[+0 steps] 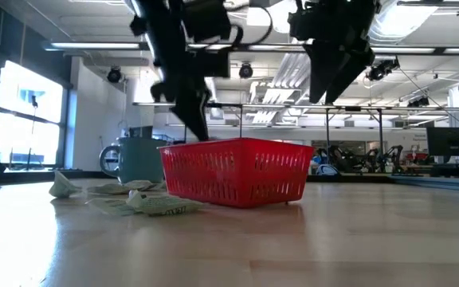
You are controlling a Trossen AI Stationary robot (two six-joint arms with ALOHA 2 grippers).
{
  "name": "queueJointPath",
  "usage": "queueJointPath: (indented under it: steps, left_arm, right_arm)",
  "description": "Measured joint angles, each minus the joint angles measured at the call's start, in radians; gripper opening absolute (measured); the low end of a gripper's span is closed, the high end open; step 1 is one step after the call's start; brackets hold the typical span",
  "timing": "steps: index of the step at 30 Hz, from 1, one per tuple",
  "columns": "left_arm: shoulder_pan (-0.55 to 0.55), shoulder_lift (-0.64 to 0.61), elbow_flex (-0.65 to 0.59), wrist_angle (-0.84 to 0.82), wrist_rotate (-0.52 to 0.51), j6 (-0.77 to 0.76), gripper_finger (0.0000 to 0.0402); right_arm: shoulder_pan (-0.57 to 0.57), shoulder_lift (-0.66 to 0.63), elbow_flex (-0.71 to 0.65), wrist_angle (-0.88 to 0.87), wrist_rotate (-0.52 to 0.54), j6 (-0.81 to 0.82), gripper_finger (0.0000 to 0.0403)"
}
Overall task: Pick and place Stevia / Truvia into bins
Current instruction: Put the white stevia packet into the basket
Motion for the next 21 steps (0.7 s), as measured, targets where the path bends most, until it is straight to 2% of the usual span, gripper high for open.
queueJointPath:
  steps: [3,5,7,11,16,18,21]
  left_arm:
    - [-0.033,-0.036,0.065,-0.059,0.109,-0.118,0.0022]
    - [-0.071,-0.058,0.088,-0.041,0.189,-0.185,0.0021]
    - [-0.120,-0.068,0.095,-0.049,0.226,-0.258,0.0022]
    - [-0.218,-0.067,0.085,-0.044,0.188,-0.394,0.0045]
    - [-0.276,-0.028,0.070,-0.033,0.012,-0.567,0.0056]
    - [-0.274,-0.029,0.072,-0.018,0.008,-0.600,0.0068]
    - [-0.262,-0.037,0.071,-0.012,0.058,-0.687,0.0101]
  right_arm:
    - [0.021,0.000,0.000,-0.017,-0.002,-0.017,0.0312]
    - [0.036,0.000,0.000,-0.028,-0.002,-0.018,0.0312]
    - [0.048,0.000,0.000,-0.046,-0.002,-0.018,0.0312]
    - [0.059,0.000,-0.004,-0.066,-0.003,-0.024,0.0312]
    - [0.059,0.000,-0.019,-0.054,-0.021,-0.067,0.0312]
    - [0.059,0.000,-0.021,-0.053,-0.025,-0.085,0.0312]
    - [0.057,0.000,-0.021,-0.050,-0.026,-0.104,0.0312]
